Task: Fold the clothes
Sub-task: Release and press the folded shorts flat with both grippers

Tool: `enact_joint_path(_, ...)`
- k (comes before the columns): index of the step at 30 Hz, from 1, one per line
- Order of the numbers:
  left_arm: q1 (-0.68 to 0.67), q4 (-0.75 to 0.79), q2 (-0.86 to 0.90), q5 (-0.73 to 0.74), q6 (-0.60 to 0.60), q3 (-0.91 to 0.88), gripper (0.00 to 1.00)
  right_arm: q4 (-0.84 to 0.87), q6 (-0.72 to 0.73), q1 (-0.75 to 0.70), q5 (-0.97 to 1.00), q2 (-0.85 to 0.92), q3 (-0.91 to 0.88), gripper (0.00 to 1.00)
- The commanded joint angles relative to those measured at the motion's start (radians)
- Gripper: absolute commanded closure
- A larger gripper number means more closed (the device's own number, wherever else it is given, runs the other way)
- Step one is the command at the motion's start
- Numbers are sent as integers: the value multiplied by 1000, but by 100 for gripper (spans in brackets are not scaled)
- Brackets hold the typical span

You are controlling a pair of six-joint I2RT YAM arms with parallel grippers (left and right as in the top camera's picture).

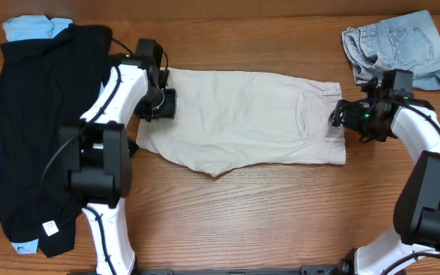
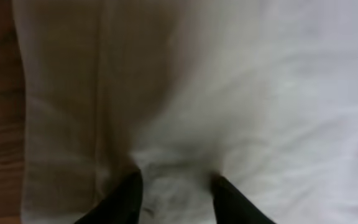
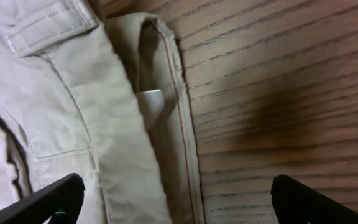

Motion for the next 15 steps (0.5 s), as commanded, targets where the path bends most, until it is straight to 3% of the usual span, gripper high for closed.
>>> enact_joint_path(1, 17, -7, 24, -13, 2, -10, 64, 6, -33, 2, -91, 30, 10, 1)
enact_joint_path(10, 32, -3, 23, -14, 56, -9, 77, 10, -32, 2, -196, 131, 10, 12)
enact_joint_path(15, 53, 0, 23, -9, 65, -9, 91, 19, -32, 3, -269, 166, 10, 12)
